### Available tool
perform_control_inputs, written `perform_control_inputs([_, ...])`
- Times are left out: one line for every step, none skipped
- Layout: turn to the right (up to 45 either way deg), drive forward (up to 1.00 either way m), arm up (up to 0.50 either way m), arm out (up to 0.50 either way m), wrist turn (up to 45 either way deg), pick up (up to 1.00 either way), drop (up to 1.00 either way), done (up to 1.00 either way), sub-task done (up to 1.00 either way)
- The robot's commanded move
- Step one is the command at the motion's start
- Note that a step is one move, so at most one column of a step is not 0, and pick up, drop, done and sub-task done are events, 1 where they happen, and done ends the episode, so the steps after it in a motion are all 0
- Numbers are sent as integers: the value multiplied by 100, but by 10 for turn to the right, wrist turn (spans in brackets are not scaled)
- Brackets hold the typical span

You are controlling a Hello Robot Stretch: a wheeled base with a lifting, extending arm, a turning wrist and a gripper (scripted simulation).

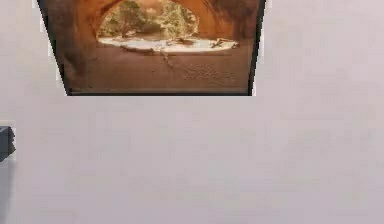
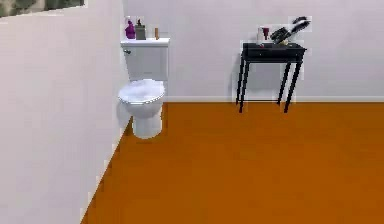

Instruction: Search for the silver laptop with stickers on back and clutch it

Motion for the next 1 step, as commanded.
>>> perform_control_inputs([450,0,0,0,0,0,0,0,0])
